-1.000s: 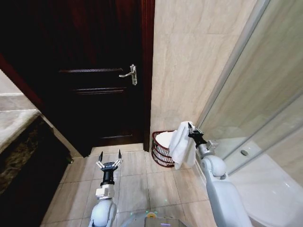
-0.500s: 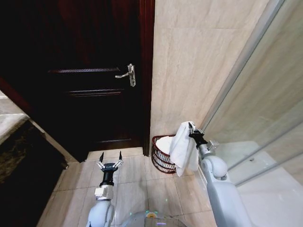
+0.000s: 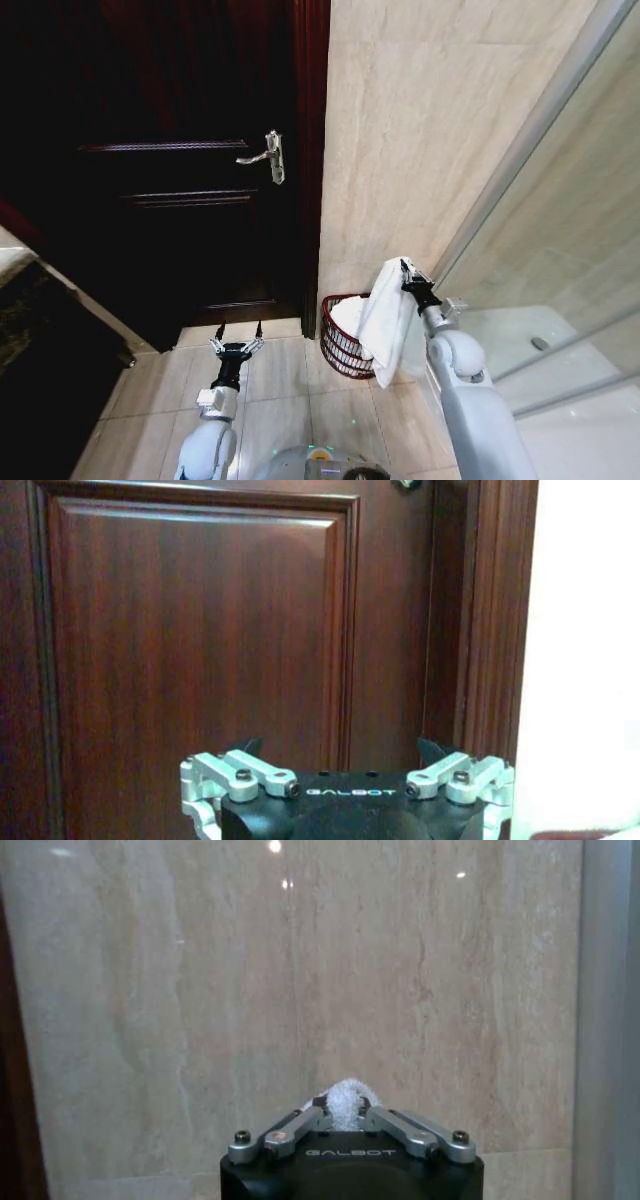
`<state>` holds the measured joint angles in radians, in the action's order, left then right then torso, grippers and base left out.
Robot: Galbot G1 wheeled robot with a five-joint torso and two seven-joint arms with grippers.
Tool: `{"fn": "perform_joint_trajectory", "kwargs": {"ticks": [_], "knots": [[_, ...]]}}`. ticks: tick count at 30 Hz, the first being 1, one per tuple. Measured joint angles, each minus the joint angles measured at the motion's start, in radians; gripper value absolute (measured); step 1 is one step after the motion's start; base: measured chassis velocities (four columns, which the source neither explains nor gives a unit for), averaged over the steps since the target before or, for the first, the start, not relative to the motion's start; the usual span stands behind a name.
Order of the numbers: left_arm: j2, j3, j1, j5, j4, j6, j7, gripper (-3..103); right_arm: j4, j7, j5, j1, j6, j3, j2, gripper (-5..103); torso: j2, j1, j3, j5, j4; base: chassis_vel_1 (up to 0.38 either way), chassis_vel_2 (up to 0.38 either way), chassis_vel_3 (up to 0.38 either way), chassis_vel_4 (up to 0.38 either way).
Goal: Discard the used towel into the hamper.
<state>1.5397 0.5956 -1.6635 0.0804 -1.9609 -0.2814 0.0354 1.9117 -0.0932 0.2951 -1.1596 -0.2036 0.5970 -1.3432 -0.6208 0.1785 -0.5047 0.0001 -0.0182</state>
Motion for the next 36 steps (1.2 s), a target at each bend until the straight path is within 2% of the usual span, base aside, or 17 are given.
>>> {"fn": "perform_joint_trajectory", "kwargs": {"ticks": [7,13,14,16,18,19,20,21,22,25,26,28,30,33,36], "knots": [[0.007,0.000,-0.009,-0.006,0.002,-0.034,0.004,100,-0.001,0.017,0.000,0.048,0.003,0.000,0.020,5,0.012,-0.005,0.006,0.0000,0.0001,-0.037,0.034,0.036,-0.028],[0.026,0.010,-0.028,-0.025,0.004,-0.065,0.006,100,-0.085,0.056,0.019,0.234,0.058,-0.063,0.042,5,0.011,-0.005,0.006,-0.0003,-0.0001,0.000,0.000,0.000,0.000],[0.029,0.012,-0.030,-0.027,0.004,-0.068,0.007,100,-0.099,0.060,0.030,0.265,0.064,-0.080,0.045,5,0.011,-0.005,0.006,-0.0001,0.0032,0.000,0.000,0.000,0.000],[0.032,0.014,-0.030,-0.029,0.004,-0.072,0.006,100,-0.115,0.061,0.040,0.292,0.065,-0.096,0.045,5,0.010,-0.006,0.005,0.0011,0.0037,0.007,-0.049,-0.026,-0.002],[0.037,0.018,-0.034,-0.032,0.003,-0.076,0.006,100,-0.136,0.089,0.054,0.375,0.069,-0.110,0.043,5,0.009,-0.005,0.004,0.0012,0.0020,0.016,-0.100,-0.093,-0.006],[0.037,0.018,-0.034,-0.032,0.003,-0.076,0.006,100,-0.136,0.089,0.054,0.375,0.069,-0.110,0.043,5,0.009,-0.005,0.004,0.0012,0.0020,0.040,-0.101,-0.133,-0.006],[0.040,0.020,-0.034,-0.032,0.002,-0.076,0.006,100,-0.134,0.094,0.057,0.396,0.072,-0.111,0.041,5,0.008,-0.004,0.005,-0.0020,-0.0015,0.040,-0.101,-0.133,0.068],[0.042,0.021,-0.036,-0.033,0.002,-0.076,0.006,100,-0.124,0.099,0.061,0.402,0.074,-0.116,0.037,5,0.007,-0.004,0.005,-0.0027,-0.0013,0.008,-0.015,-0.065,0.083],[0.042,0.024,-0.037,-0.034,0.002,-0.076,0.004,100,-0.114,0.101,0.060,0.392,0.075,-0.115,0.033,5,0.006,-0.004,0.004,-0.0003,0.0000,0.008,0.053,0.113,0.083],[0.043,0.021,-0.037,-0.035,0.002,-0.076,0.004,100,-0.096,0.092,0.055,0.359,0.077,-0.119,0.023,5,0.006,-0.003,0.003,0.0003,-0.0011,-0.024,0.044,0.089,-0.014],[0.044,0.019,-0.035,-0.036,0.003,-0.076,0.003,100,-0.090,0.083,0.048,0.335,0.078,-0.118,0.017,5,0.006,-0.003,0.003,-0.0015,-0.0007,-0.081,0.024,0.081,-0.045],[0.046,0.015,-0.033,-0.040,0.009,-0.076,0.003,100,-0.087,0.077,0.034,0.308,0.081,-0.114,0.011,5,0.005,-0.002,0.003,0.0002,-0.0008,-0.021,0.035,0.041,-0.007],[0.047,0.012,-0.032,-0.041,0.012,-0.077,0.003,100,-0.082,0.078,0.030,0.292,0.080,-0.111,0.010,5,0.005,-0.002,0.002,-0.0008,-0.0011,0.000,0.000,0.000,0.000],[0.049,0.005,-0.033,-0.041,0.017,-0.081,0.002,100,-0.040,0.083,0.031,0.240,0.041,-0.101,0.015,5,0.004,-0.001,0.001,0.0008,-0.0016,0.000,0.000,0.000,0.000],[0.049,0.001,-0.031,-0.039,0.021,-0.087,0.002,100,-0.005,0.082,0.034,0.213,0.022,-0.093,0.023,5,0.003,-0.002,0.001,-0.0008,-0.0009,0.000,0.000,0.000,0.000]]}}
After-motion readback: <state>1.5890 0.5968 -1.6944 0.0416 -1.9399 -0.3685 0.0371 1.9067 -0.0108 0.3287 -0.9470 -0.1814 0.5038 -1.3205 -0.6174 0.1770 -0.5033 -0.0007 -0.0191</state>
